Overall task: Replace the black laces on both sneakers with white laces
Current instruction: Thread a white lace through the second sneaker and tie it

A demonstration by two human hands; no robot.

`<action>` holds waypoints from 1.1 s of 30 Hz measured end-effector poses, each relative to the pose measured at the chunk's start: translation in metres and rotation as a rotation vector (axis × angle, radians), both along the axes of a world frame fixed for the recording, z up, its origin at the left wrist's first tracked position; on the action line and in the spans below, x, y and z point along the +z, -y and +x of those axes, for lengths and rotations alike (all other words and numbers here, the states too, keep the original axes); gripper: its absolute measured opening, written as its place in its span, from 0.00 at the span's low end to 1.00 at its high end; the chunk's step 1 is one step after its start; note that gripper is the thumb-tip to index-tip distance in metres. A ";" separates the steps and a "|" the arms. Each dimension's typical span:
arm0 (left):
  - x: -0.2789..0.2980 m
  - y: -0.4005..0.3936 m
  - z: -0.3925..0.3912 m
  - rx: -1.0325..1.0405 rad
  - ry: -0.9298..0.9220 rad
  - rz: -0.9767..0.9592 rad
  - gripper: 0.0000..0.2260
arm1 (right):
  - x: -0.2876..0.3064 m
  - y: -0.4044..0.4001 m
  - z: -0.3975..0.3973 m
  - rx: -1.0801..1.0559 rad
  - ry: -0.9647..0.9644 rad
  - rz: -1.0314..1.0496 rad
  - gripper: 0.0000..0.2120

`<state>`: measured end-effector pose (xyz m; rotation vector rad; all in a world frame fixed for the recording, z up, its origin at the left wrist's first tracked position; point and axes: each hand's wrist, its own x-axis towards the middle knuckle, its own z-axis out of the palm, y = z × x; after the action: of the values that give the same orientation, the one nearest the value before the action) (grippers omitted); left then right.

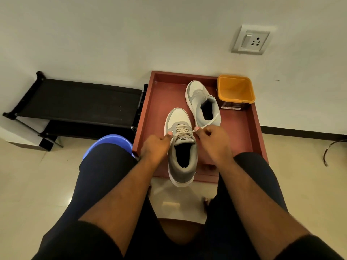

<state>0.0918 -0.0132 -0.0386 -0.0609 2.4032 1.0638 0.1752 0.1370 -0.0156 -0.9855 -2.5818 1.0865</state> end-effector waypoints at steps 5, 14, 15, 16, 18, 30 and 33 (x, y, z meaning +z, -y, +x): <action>0.007 -0.012 0.001 0.282 0.227 0.456 0.13 | -0.026 -0.001 -0.020 -0.364 -0.003 -0.706 0.17; 0.001 -0.009 -0.011 0.394 0.297 0.630 0.04 | -0.032 0.007 -0.027 -0.498 -0.334 -0.881 0.09; -0.003 -0.006 -0.013 0.434 0.305 0.609 0.04 | -0.034 0.005 -0.024 -0.509 -0.331 -0.880 0.10; -0.005 -0.003 -0.013 0.469 0.317 0.590 0.05 | -0.034 0.003 -0.021 -0.515 -0.328 -0.890 0.10; -0.007 0.000 -0.010 0.514 0.342 0.567 0.05 | -0.034 0.001 -0.018 -0.538 -0.328 -0.927 0.10; 0.066 -0.020 -0.011 0.110 -0.082 0.768 0.04 | 0.030 0.007 -0.032 -0.084 -0.541 -0.452 0.04; 0.082 -0.028 -0.010 0.034 -0.191 0.775 0.04 | 0.042 0.010 -0.038 0.040 -0.572 -0.376 0.05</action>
<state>0.0823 0.0147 0.0431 0.2781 1.9791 2.0093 0.1376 0.1271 0.0261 -0.5651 -1.9840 1.6216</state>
